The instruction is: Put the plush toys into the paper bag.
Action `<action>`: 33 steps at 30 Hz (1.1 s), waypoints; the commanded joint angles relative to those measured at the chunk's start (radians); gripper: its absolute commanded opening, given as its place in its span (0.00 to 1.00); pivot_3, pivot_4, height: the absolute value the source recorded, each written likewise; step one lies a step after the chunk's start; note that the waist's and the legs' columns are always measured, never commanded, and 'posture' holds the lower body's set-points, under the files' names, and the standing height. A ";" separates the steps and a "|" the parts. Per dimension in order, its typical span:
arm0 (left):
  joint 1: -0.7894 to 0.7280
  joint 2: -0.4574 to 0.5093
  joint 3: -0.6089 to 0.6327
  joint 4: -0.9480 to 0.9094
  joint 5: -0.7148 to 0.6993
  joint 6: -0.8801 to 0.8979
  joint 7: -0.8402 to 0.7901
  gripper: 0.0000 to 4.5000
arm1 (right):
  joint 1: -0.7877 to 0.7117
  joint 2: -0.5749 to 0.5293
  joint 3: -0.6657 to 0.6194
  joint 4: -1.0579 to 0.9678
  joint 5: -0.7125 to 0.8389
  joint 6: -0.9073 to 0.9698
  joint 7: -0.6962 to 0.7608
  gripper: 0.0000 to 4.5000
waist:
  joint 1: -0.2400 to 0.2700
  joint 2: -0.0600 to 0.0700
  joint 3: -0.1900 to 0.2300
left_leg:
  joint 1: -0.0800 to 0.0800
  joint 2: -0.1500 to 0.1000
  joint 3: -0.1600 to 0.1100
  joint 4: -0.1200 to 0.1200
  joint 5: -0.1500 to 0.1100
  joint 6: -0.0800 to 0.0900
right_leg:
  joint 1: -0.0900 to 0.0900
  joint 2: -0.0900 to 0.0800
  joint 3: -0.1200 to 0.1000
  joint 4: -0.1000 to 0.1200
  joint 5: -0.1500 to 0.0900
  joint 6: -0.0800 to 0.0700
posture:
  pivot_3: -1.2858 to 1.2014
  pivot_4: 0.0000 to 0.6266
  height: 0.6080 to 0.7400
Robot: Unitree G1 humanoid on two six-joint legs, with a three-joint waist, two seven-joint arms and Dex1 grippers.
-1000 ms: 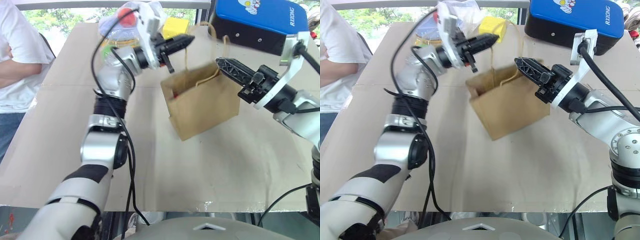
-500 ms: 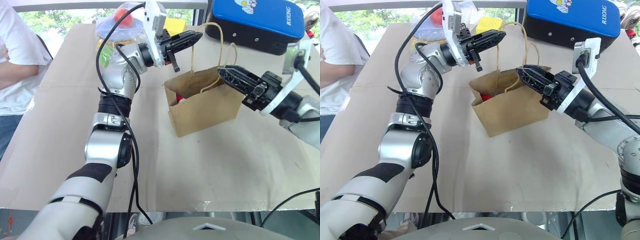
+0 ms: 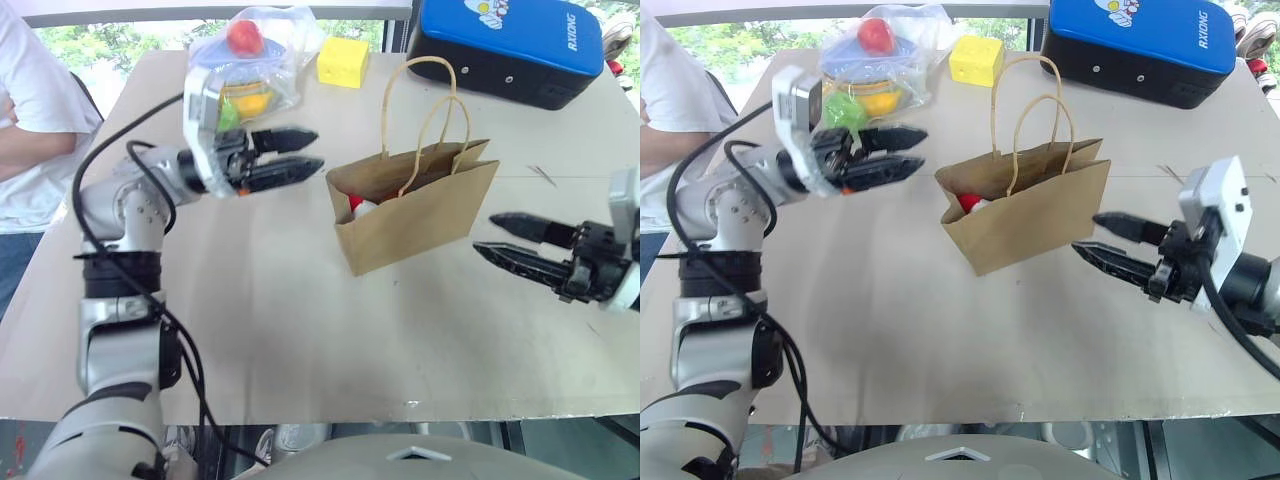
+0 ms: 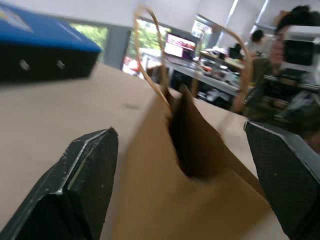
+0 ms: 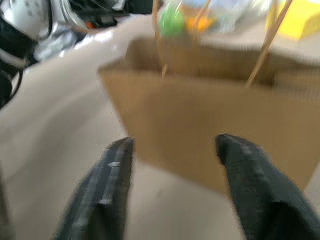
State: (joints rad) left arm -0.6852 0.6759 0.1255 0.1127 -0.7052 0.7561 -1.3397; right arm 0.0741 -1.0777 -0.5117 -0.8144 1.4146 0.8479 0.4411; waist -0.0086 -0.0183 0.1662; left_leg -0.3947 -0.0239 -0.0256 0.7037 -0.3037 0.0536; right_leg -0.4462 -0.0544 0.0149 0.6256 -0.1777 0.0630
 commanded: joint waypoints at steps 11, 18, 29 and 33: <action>-0.034 -0.016 -0.168 0.173 0.164 -0.309 -0.245 1.00 | -0.404 0.310 0.756 0.279 -0.710 -0.214 0.264 0.03 | 0.002 -0.003 -0.001 | 0.002 -0.001 0.001 0.000 0.002 -0.003 | 0.001 0.001 0.001 0.000 0.000 0.000 | 0.52 0.24 1.00; -0.136 0.021 -0.158 0.267 0.171 -0.320 -0.275 1.00 | -0.424 0.356 0.765 0.280 -0.759 -0.211 0.335 0.03 | 0.000 -0.002 -0.001 | -0.001 -0.002 0.000 0.000 0.002 -0.003 | -0.001 0.001 -0.001 0.000 0.000 0.000 | 0.52 0.24 1.00; -0.167 -0.058 -0.276 0.254 0.142 -0.309 -0.275 1.00 | -0.481 0.471 0.798 0.346 -0.854 -0.212 0.320 0.03 | -0.002 -0.002 -0.001 | -0.001 -0.002 0.000 0.001 0.002 -0.003 | -0.001 0.000 0.000 0.001 0.000 0.000 | 0.52 0.24 1.00; -0.141 -0.044 -0.273 0.225 0.120 -0.282 -0.275 1.00 | -0.488 0.520 0.789 0.396 -0.907 -0.230 0.290 0.03 | -0.008 -0.002 -0.001 | -0.001 -0.001 -0.001 0.000 0.002 -0.003 | -0.002 0.001 -0.001 0.002 0.000 0.000 | 0.52 0.24 1.00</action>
State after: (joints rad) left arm -0.8357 0.6175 -0.1659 0.3882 -0.5562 0.4657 -1.6084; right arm -0.4030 -0.5745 0.2967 -0.4103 0.5202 0.6467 0.7465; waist -0.0163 -0.0206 0.1648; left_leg -0.3951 -0.0253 -0.0262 0.7040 -0.3018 0.0503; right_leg -0.4483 -0.0531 0.0142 0.6273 -0.1776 0.0628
